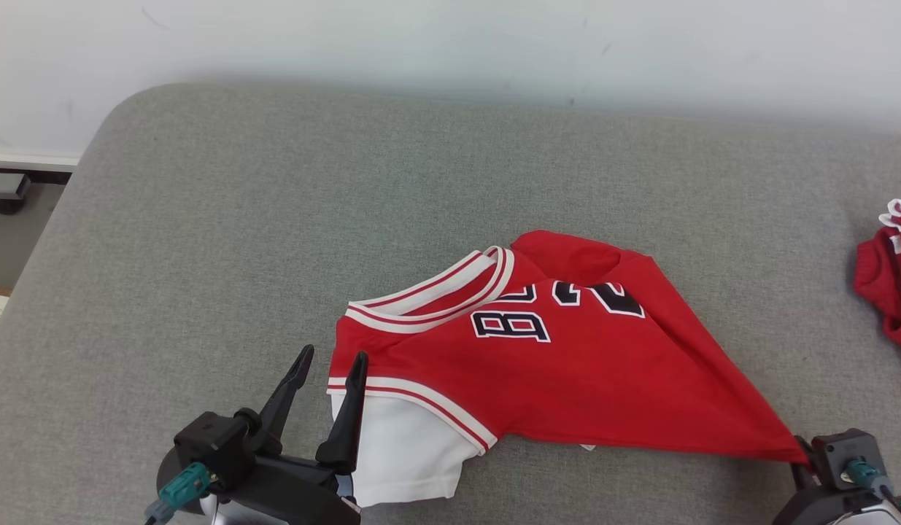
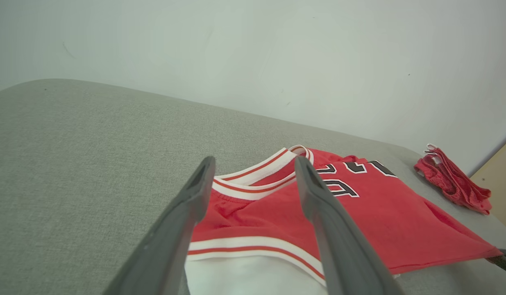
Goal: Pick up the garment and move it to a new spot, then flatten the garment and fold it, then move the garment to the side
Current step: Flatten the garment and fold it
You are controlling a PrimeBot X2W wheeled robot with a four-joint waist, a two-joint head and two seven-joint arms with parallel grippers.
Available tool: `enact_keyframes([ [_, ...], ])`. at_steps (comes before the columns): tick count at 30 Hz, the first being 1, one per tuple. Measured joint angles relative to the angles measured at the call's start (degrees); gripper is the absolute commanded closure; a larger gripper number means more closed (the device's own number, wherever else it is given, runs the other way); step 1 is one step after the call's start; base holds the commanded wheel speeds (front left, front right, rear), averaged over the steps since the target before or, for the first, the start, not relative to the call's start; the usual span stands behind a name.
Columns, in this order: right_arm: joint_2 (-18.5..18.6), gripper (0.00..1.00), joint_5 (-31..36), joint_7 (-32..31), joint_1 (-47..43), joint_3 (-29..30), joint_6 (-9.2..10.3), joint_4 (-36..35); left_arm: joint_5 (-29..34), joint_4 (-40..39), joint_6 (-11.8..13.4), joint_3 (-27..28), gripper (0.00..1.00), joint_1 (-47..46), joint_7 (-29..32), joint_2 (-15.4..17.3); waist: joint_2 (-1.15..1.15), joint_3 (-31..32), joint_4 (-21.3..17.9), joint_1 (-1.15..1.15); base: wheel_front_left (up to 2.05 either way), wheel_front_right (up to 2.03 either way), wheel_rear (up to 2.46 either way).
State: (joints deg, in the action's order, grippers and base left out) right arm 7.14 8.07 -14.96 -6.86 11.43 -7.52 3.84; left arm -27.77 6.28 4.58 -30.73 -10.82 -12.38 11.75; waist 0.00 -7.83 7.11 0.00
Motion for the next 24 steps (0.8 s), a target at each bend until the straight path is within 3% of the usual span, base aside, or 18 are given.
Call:
enact_keyframes([
  [2, 0.1, 1.00, 0.0, -0.1, 0.5, -0.9, 0.00, 1.3, 0.0, 0.0, 0.0, -0.1, 0.00, 0.0, 0.1, 0.0, 0.00, -0.2, -0.1, 0.00, 0.00, 0.00, 0.00],
  [3, 0.1, 0.90, 0.0, -0.2, 0.7, -1.3, 0.00, 2.0, 0.0, 0.0, 0.0, -0.1, 0.00, 0.0, 0.1, 0.0, 0.00, -0.2, -0.1, 0.00, 0.00, 0.00, 0.00],
  [4, 0.0, 0.35, 0.1, -0.2, 0.9, -1.3, 0.00, 2.7, 0.0, 0.0, 0.0, -0.2, 0.00, -0.1, 0.1, 0.0, 0.00, -0.3, -0.1, 0.00, 0.00, 0.00, 0.00],
  [5, 0.0, 0.00, 0.1, -0.2, 1.0, -1.3, 0.00, 3.3, -0.1, 0.0, 0.0, -0.2, 0.00, -0.1, 0.1, 0.0, 0.00, -0.3, -0.1, 0.00, 0.00, 0.00, 0.00],
  [15, -0.8, 0.00, 0.6, 1.1, 2.3, 1.2, 0.00, 4.8, 0.1, 0.7, 1.1, 0.1, 0.00, -0.2, 0.2, 1.1, 0.00, 0.4, 0.0, 0.00, 0.00, 0.00, 0.00],
  [24, -3.6, 0.00, -2.6, 2.1, 2.3, 5.6, 0.00, -0.1, 1.0, 1.3, 2.5, 1.1, 0.00, 0.4, -1.3, 2.1, 0.00, 3.4, 0.2, 0.00, 0.00, 0.00, 0.00],
])
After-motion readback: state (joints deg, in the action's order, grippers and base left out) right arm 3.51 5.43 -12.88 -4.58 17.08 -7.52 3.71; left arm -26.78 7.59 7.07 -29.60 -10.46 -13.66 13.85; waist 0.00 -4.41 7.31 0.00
